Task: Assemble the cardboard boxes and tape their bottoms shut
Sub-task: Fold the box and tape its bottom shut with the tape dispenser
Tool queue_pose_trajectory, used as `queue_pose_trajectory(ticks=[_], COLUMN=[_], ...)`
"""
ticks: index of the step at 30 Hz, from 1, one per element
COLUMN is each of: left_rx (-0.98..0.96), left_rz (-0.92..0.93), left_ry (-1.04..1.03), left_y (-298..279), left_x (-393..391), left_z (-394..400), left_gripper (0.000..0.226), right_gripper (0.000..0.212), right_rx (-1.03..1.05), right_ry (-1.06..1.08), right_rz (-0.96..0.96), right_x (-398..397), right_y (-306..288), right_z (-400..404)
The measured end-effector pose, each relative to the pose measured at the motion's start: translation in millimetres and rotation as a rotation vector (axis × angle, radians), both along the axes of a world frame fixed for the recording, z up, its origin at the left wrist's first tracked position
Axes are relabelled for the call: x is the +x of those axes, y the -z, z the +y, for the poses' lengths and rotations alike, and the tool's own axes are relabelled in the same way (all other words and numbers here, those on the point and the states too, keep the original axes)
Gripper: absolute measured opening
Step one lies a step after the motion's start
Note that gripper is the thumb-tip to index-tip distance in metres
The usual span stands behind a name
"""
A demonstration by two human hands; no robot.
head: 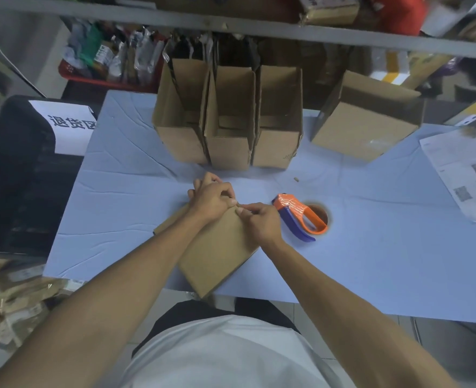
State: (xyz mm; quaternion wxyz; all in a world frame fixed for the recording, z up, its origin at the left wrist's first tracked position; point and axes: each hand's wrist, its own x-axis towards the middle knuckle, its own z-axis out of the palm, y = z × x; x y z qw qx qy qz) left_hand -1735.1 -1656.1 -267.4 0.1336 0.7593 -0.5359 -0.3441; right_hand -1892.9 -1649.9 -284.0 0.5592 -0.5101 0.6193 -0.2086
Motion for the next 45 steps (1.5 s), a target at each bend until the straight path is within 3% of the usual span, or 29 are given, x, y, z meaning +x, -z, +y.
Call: queue_pose_trajectory(ticks=[4, 10, 14, 17, 20, 22, 24, 27, 30, 32, 34, 36, 38, 41, 43, 45], left_rx=[-0.006, 0.043, 0.028, 0.055, 0.069, 0.059, 0.013, -0.075, -0.105, -0.105, -0.101, -0.086, -0.076, -0.197, -0.230, -0.142], left_rz=[-0.056, -0.064, -0.048, -0.048, -0.062, -0.068, -0.068, -0.049, -0.080, -0.093, -0.085, -0.084, -0.110, -0.088, 0.091, 0.300], left_ry=[-0.044, -0.108, -0.072, -0.093, -0.140, -0.147, -0.142, -0.064, 0.145, 0.273, 0.341, 0.375, 0.396, 0.260, 0.097, -0.044], left_y=[2, -3, -1, 0, 0, 1, 2, 4, -1, -4, -7, -9, -12, -19, -25, -32], left_x=[-4, -7, -5, -3, -7, -13, -15, -19, -37, -48, -50, -47, -46, -49, -50, -53], left_z=[2, -2, 0, 1, -2, -5, -7, -12, -20, -28, -31, -33, -33, -25, -17, -10], left_gripper=[0.003, 0.018, 0.004, 0.009, 0.011, 0.011, 0.011, 0.014, 0.018, 0.020, 0.021, 0.026, 0.038, 0.045, 0.035, 0.027], right_gripper=[0.007, 0.004, 0.007, 0.009, 0.012, 0.014, 0.016, 0.023, 0.045, 0.050, 0.039, 0.027, 0.031, 0.048, 0.047, 0.042], right_rx=[0.001, -0.231, -0.199, -0.192, -0.003, 0.069, -0.029, -0.307, -0.214, -0.222, -0.258, -0.293, -0.347, -0.340, -0.302, -0.290], right_ry=[0.035, -0.051, -0.054, -0.074, 0.010, -0.054, -0.178, -0.228, -0.290, -0.407, -0.474, -0.485, -0.478, -0.412, -0.418, -0.433], right_rz=[0.015, 0.066, 0.104, 0.117, 0.040, 0.004, 0.110, 0.629, 0.865, 0.860, 0.850, 0.836, 0.808, 0.647, 0.538, 0.486], right_x=[3, -1, 0, 3, 5, -3, -20, -66, -103, -111, -108, -105, -108, -116, -119, -119], right_y=[1, 5, 5, 3, -3, -10, -15, -5, 5, 13, 13, 5, -7, -36, -54, -67], right_z=[-1, 5, 4, 5, -1, -12, -26, -43, -41, -35, -31, -32, -34, -42, -43, -41])
